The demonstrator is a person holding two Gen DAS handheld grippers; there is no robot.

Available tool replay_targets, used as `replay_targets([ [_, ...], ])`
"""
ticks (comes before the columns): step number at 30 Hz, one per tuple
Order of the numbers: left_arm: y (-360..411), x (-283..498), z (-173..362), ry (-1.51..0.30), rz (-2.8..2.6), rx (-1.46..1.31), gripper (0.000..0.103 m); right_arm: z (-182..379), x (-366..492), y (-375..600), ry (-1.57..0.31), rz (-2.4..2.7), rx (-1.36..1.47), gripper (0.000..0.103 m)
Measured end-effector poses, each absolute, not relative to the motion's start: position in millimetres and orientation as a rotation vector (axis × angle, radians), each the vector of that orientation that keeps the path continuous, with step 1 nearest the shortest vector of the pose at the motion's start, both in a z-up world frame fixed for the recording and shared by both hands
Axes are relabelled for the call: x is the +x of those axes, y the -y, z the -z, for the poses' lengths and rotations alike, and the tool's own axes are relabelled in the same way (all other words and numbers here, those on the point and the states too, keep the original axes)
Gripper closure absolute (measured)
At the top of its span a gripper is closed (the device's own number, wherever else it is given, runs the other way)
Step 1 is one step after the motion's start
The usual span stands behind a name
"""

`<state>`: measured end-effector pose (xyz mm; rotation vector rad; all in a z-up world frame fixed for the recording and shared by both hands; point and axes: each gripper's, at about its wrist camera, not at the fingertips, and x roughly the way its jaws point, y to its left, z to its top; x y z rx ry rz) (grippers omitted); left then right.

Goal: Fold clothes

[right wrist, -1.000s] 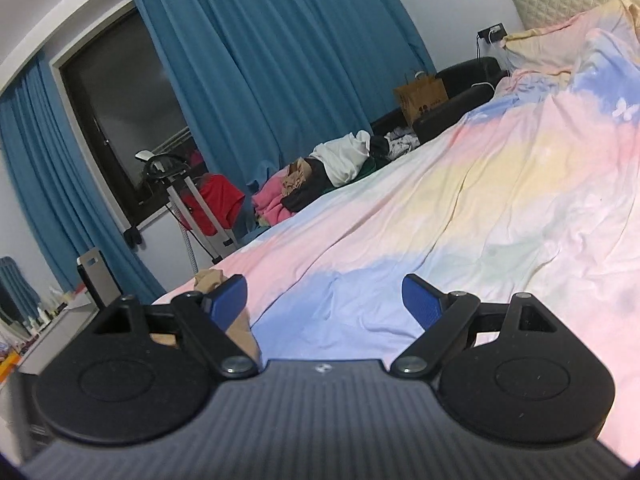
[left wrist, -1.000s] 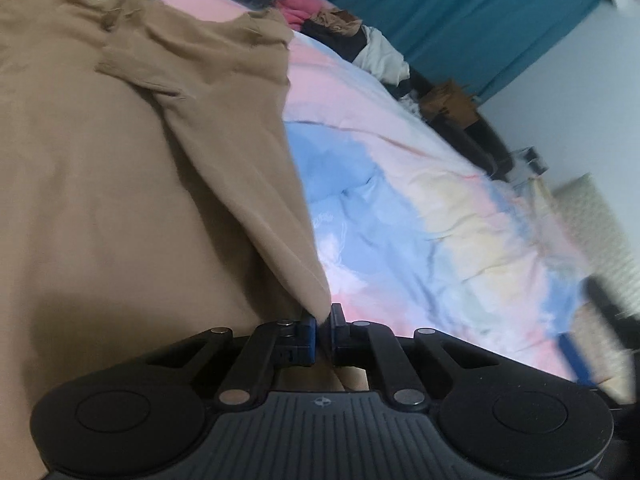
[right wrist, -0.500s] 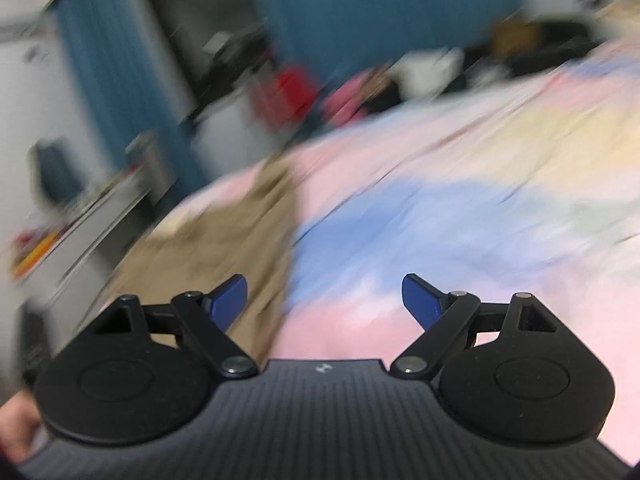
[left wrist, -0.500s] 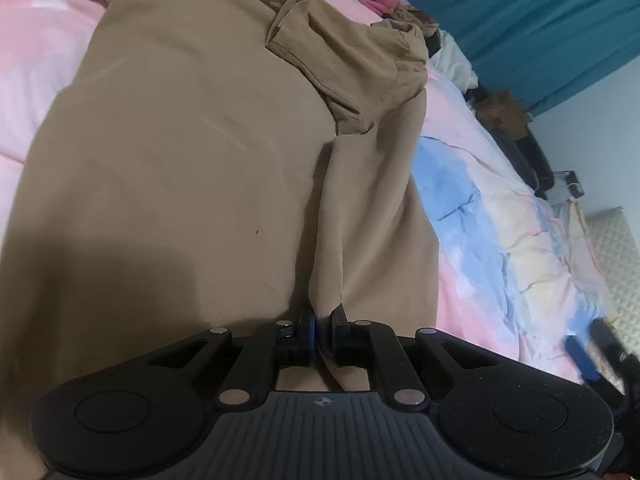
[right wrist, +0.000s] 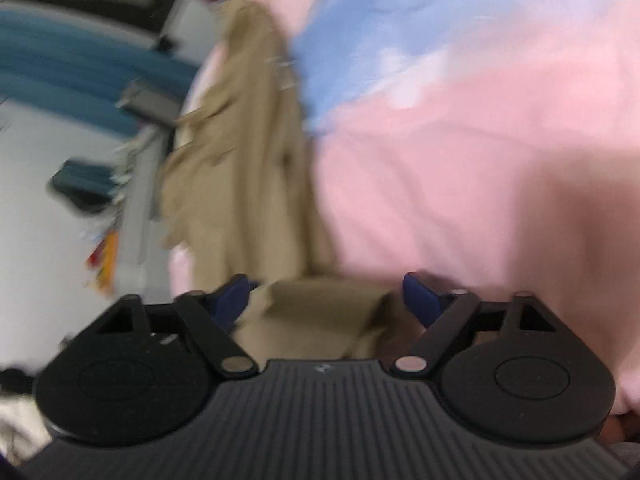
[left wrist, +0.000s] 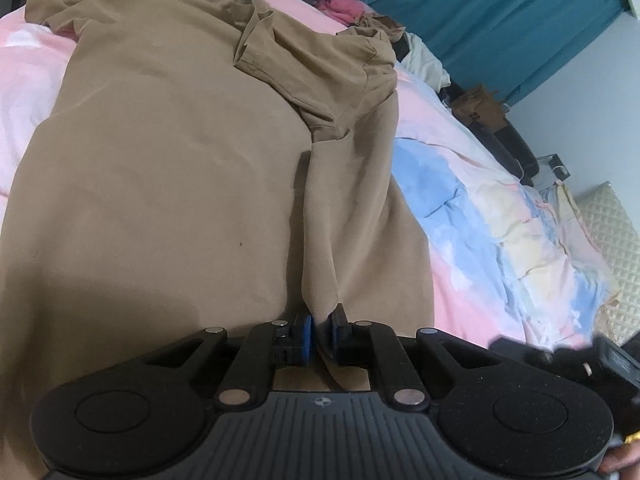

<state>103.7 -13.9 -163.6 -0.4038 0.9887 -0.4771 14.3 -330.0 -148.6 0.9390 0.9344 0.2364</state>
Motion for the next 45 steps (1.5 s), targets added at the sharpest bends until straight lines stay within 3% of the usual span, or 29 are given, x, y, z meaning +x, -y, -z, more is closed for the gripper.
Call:
replay_targets([
  [1,15,102,163,-0.984,0.484,-0.397,0.095,141,11,323,-0.929,-0.273,0.896,0.057],
  [3,17,100,161,-0.974,0.503,-0.389,0.095,116,-3,303,-0.883,-0.258,0.711,0.082],
  [6,19,96,155,-0.955,0.55,-0.399,0.095,74,-34,260,-0.742,-0.328,0.372,0.083],
  [11,16,87,141,-0.917,0.585,-0.397,0.089,56,-83,159,-0.686,-0.443,-0.242,0.084],
  [15,4,77,135,-0.925,0.546,-0.358,0.087,85,-84,119,-0.789,-0.482,-0.393,0.079],
  [17,-4,71,129,-0.911,0.528,-0.33,0.085,94,-78,114,-0.862,-0.498,-0.399,0.066],
  [19,-11,65,121,-0.885,0.52,-0.301,0.078,88,-77,121,-0.874,-0.541,-0.338,0.039],
  [20,-12,61,116,-0.871,0.523,-0.281,0.074,83,-77,126,-0.873,-0.555,-0.303,0.035],
  [25,-3,40,94,-0.799,0.574,-0.174,0.067,39,-76,179,-0.804,-0.561,-0.119,0.035],
  [30,18,14,87,-0.763,0.661,-0.102,0.066,14,-20,263,-0.74,-0.363,0.172,0.035],
  [38,76,-15,113,-0.812,0.824,0.05,0.065,63,94,334,-0.823,-0.235,0.671,0.036],
  [44,112,-24,142,-0.858,0.816,0.242,0.064,101,153,314,-0.83,-0.224,0.572,0.039],
  [45,115,-24,146,-0.859,0.807,0.263,0.065,108,159,315,-0.84,-0.225,0.583,0.043],
])
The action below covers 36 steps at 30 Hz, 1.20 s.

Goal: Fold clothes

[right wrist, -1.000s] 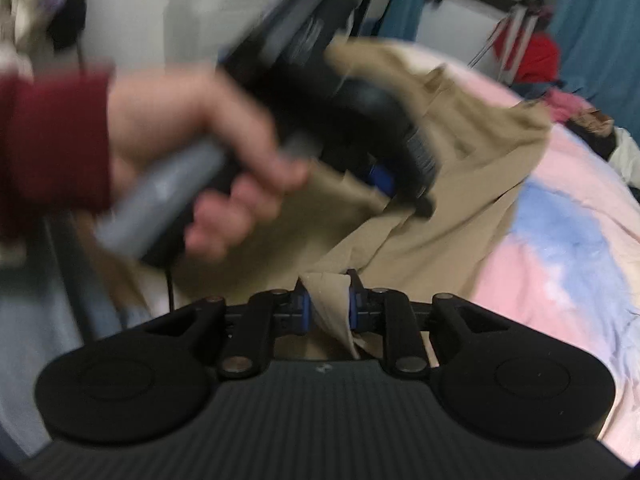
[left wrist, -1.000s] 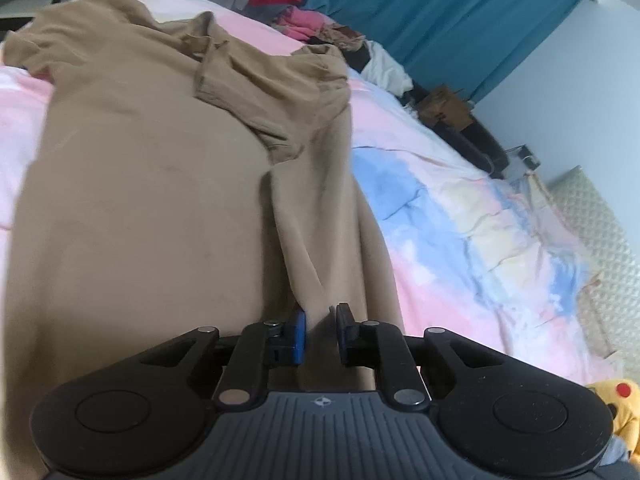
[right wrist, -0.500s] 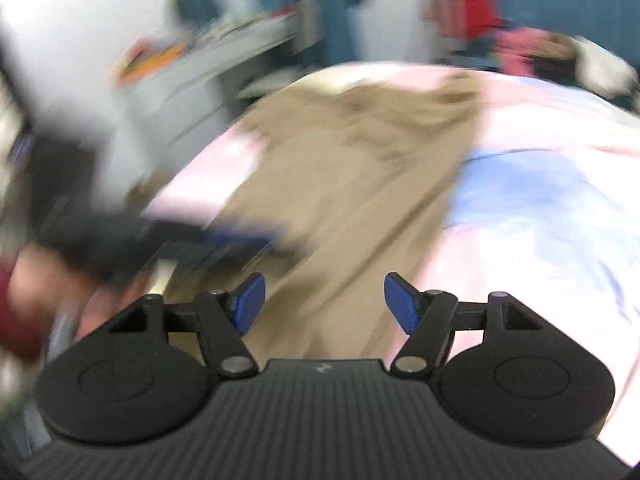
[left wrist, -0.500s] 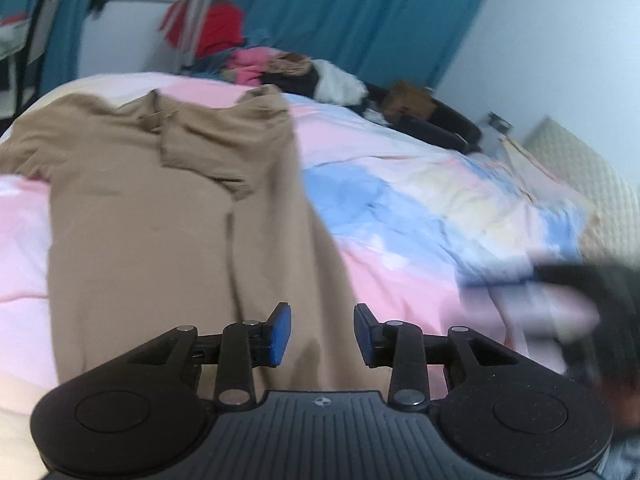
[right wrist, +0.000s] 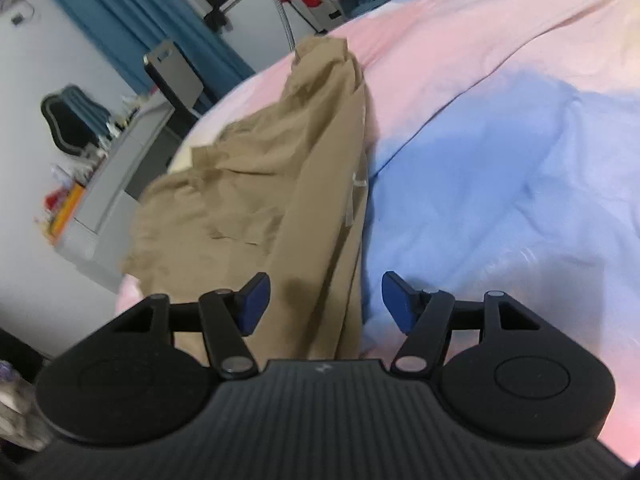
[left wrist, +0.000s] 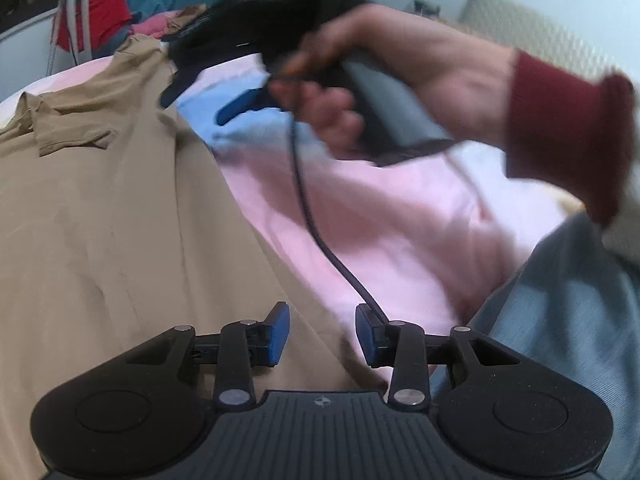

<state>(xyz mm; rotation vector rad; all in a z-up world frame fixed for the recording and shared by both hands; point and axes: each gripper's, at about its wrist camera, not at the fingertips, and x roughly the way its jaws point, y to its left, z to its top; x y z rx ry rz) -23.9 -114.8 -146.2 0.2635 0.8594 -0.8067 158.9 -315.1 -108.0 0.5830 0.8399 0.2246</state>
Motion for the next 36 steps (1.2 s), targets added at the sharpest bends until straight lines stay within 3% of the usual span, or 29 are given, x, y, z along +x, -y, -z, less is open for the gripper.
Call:
replay_targets([
  [2,118,-26,151,-0.86,0.792,0.297,0.074,125,169,313,-0.868,-0.236,0.596,0.055],
  [3,120,-27,153,-0.858,0.79,0.309,0.079,131,173,310,-0.875,-0.238,0.576,0.068],
  [4,121,-28,153,-0.854,0.787,0.317,0.092,133,175,310,-0.876,-0.24,0.557,0.079],
  [7,119,-29,149,-0.846,0.793,0.286,0.099,130,177,313,-0.865,-0.244,0.532,0.094],
  [13,120,-34,139,-0.845,0.844,0.166,0.102,111,167,331,-0.817,-0.173,0.552,0.1],
  [24,139,-42,155,-0.87,0.856,0.207,0.102,112,167,344,-0.81,-0.117,0.5,0.1],
  [27,135,-44,143,-0.84,0.864,0.228,0.093,103,158,338,-0.782,-0.131,0.499,0.1],
  [31,131,-56,122,-0.796,0.868,0.286,0.056,85,139,326,-0.726,-0.15,0.473,0.1],
  [36,122,-73,90,-0.682,0.866,0.281,0.034,67,110,309,-0.666,-0.158,0.383,0.099],
])
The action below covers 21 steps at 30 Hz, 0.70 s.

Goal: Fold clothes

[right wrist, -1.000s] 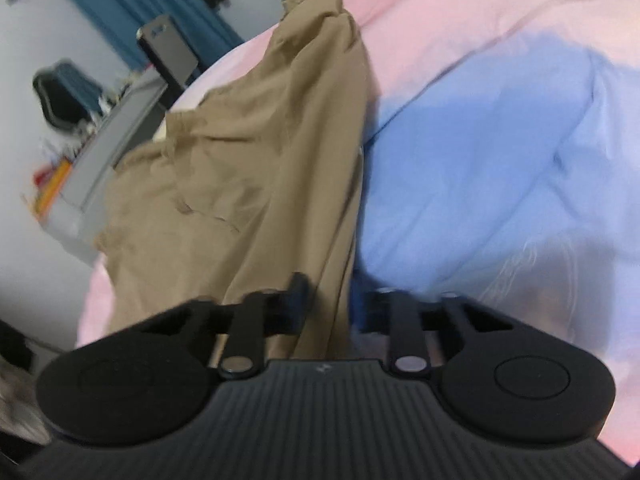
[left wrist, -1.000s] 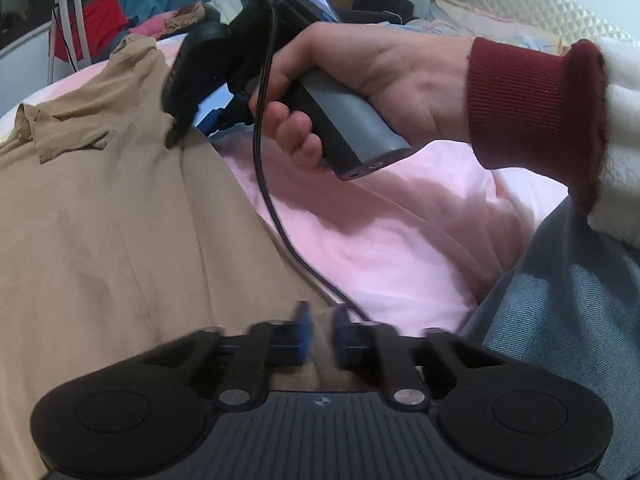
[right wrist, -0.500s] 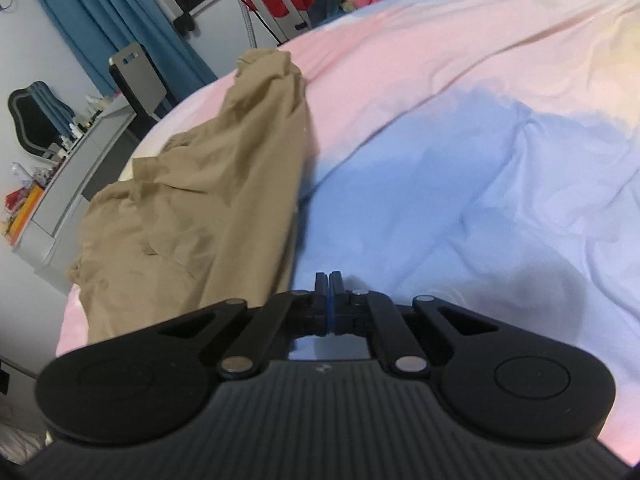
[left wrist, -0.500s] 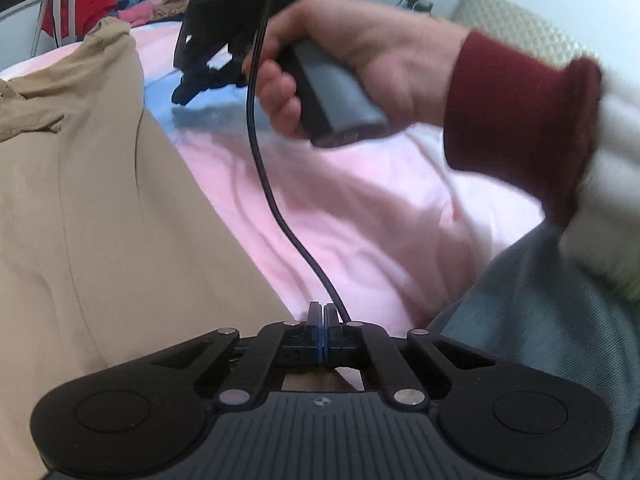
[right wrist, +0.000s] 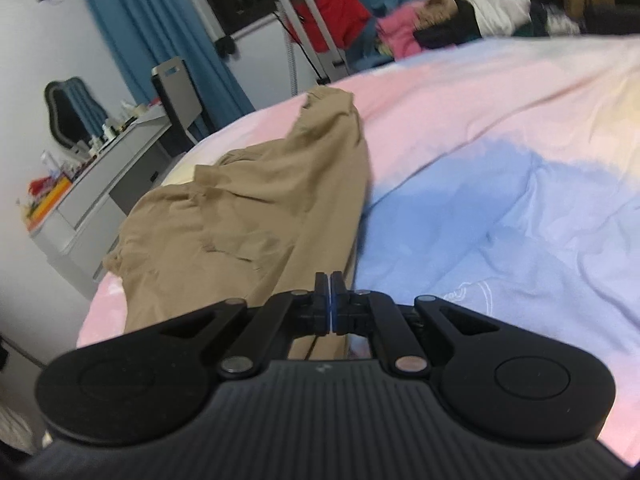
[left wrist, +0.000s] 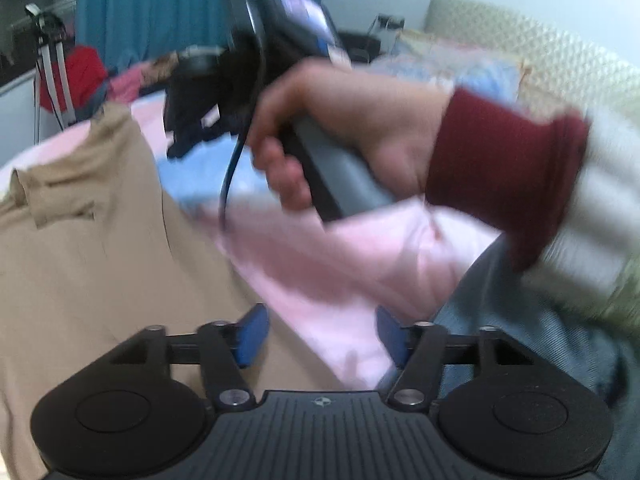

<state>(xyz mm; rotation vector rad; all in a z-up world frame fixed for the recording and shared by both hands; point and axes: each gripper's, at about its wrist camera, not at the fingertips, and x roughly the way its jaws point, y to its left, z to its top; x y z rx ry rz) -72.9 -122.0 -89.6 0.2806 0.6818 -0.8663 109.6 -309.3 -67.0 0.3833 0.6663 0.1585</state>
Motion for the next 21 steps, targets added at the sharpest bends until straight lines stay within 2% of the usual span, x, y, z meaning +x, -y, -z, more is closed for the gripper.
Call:
replay_targets([
  [2,117,-77,76,-0.638,0.866,0.261,0.026,63,100,306,-0.651,-0.158,0.359,0.099],
  [4,109,-80,62,-0.588,0.861,0.236,0.023,59,93,304,-0.631,-0.149,0.336,0.099],
  [11,63,-75,27,-0.467,0.727,0.113,0.017,50,61,296,-0.553,-0.122,0.322,0.098],
  [21,-11,-47,1,-0.427,0.448,0.007,0.014,29,-3,276,-0.431,-0.126,0.284,0.097],
])
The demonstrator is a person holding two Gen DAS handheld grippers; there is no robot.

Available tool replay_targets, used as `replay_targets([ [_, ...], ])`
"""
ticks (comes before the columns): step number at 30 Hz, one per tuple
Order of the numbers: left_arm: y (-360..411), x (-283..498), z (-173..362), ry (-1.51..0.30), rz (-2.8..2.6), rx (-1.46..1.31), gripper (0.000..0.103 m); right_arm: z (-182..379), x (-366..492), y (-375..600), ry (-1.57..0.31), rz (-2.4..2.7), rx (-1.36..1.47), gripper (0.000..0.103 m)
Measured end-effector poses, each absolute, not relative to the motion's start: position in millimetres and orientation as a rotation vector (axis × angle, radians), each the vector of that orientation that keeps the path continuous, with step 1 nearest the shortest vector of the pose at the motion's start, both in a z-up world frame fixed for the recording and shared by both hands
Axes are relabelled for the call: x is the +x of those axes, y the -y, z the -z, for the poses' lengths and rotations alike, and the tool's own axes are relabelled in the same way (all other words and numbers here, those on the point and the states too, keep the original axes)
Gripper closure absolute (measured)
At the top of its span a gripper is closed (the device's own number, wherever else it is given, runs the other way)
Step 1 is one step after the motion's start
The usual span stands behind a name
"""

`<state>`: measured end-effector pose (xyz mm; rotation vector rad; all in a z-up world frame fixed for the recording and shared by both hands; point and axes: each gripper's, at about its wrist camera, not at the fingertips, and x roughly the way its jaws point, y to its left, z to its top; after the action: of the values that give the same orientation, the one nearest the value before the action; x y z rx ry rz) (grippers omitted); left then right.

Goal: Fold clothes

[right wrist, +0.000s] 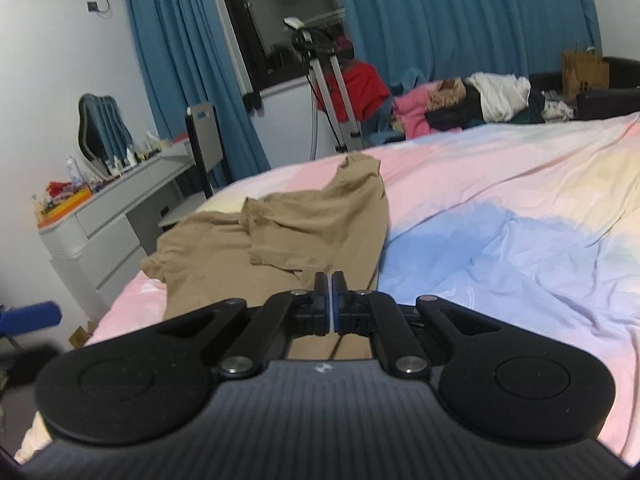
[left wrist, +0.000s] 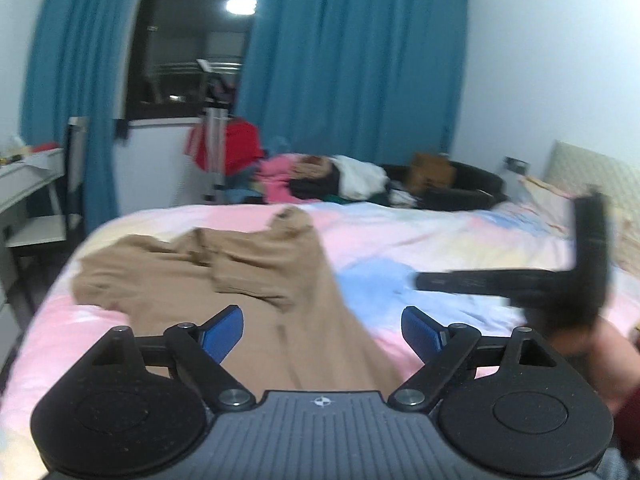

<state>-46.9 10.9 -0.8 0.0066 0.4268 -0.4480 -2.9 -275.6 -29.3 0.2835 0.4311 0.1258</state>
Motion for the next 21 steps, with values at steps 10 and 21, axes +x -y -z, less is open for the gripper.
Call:
replay_targets([
  [10,-27,-42,-1,-0.409,0.356,-0.027,0.0,39,-20,256,-0.445,-0.113,0.243,0.097],
  [21,-41,-31,9,-0.423,0.287,-0.056,0.0,19,-25,234,-0.374,-0.097,0.191,0.017],
])
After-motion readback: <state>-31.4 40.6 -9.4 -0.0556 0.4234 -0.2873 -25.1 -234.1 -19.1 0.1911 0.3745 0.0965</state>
